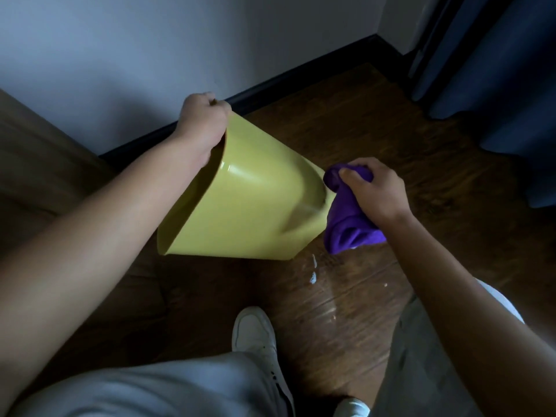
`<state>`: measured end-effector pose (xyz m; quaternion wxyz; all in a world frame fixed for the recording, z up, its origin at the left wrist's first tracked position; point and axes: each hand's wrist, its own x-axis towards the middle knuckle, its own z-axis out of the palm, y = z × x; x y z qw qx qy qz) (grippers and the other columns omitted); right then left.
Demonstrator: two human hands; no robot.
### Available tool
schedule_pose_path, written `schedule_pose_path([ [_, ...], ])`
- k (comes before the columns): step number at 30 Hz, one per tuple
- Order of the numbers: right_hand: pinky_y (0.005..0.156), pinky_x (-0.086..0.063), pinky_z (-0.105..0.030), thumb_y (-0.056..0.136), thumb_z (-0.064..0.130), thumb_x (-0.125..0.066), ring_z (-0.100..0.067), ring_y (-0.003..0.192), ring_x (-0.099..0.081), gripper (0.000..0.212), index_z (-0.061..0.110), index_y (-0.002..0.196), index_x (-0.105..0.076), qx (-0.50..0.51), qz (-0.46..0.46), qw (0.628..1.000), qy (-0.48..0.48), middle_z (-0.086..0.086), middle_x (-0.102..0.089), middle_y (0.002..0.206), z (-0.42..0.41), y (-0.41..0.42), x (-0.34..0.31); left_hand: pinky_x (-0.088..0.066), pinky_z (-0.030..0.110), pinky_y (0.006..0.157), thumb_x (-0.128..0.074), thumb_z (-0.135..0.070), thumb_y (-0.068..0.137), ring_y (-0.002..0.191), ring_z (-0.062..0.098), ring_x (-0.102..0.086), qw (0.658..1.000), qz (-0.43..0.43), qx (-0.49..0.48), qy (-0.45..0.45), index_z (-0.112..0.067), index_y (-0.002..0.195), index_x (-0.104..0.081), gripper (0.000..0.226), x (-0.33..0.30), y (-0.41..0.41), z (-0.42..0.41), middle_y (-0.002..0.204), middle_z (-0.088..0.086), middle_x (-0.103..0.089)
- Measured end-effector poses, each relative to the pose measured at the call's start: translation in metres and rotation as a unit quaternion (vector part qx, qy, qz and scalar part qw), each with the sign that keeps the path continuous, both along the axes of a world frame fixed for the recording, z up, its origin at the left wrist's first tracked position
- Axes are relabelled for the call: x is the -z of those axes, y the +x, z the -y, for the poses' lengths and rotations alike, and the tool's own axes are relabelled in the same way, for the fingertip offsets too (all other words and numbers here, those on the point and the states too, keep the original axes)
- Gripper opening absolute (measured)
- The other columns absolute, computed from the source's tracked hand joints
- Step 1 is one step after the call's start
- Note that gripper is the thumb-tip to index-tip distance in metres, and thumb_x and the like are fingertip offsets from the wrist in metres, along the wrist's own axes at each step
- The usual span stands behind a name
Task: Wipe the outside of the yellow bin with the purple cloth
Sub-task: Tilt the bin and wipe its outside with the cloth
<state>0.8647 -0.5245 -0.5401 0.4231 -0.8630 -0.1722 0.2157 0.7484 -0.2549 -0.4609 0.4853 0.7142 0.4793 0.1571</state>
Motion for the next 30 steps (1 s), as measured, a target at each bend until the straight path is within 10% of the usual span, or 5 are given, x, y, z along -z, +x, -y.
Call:
schedule_pose_path([
  [7, 0.095, -0.056, -0.042, 0.099, 0.045, -0.056, -0.014, 0.11, -0.06, 0.039, 0.025, 0.132, -0.06, 0.065, 0.059, 0.994, 0.068, 0.002, -0.057, 0.129, -0.014, -0.034, 0.01, -0.04, 0.031, 0.06, -0.044, -0.018, 0.1, 0.07, 0.016, -0.051, 0.996, 0.018, -0.082, -0.01, -0.012, 0.093, -0.048, 0.01, 0.006, 0.005, 0.002, 0.077, 0.001, -0.046],
  [14, 0.094, -0.048, -0.028, 0.099, 0.045, -0.059, -0.016, 0.123, -0.053, 0.04, 0.02, 0.13, -0.063, -0.001, 0.166, 0.97, 0.179, -0.005, -0.051, 0.138, -0.084, -0.1, -0.011, -0.032, 0.025, 0.056, -0.037, -0.02, 0.105, 0.066, 0.009, -0.04, 0.994, 0.002, -0.104, 0.018, -0.011, 0.1, -0.042, 0.011, 0.019, 0.012, 0.001, 0.077, -0.003, -0.038],
  [19, 0.09, -0.044, -0.028, 0.101, 0.044, -0.054, -0.023, 0.122, -0.051, 0.041, 0.019, 0.134, -0.058, 0.042, 0.18, 0.974, 0.127, -0.008, -0.052, 0.14, -0.1, -0.101, 0.024, -0.038, 0.029, 0.057, -0.04, -0.015, 0.102, 0.064, 0.013, -0.044, 0.994, 0.006, -0.106, 0.01, -0.018, 0.077, -0.043, 0.025, 0.023, 0.0, -0.021, 0.073, -0.001, -0.04],
  [23, 0.091, -0.053, -0.043, 0.101, 0.047, -0.045, -0.032, 0.126, -0.052, 0.046, 0.019, 0.137, -0.053, 0.11, 0.139, 0.982, 0.068, -0.012, -0.048, 0.143, -0.098, -0.076, 0.071, -0.043, 0.024, 0.038, -0.038, -0.011, 0.104, 0.04, 0.011, -0.055, 0.996, 0.037, -0.081, -0.018, 0.002, 0.117, -0.056, 0.026, 0.024, -0.008, -0.027, 0.057, -0.001, -0.051],
  [30, 0.094, -0.05, -0.045, 0.105, 0.044, -0.033, -0.038, 0.118, -0.058, 0.043, 0.023, 0.14, -0.05, 0.057, -0.024, 0.991, -0.12, -0.015, -0.056, 0.135, -0.064, -0.024, 0.135, -0.039, 0.023, 0.034, -0.035, -0.015, 0.105, 0.035, 0.016, -0.053, 0.996, 0.023, -0.077, -0.031, -0.015, 0.081, -0.047, 0.027, 0.027, -0.017, -0.031, 0.055, 0.003, -0.052],
])
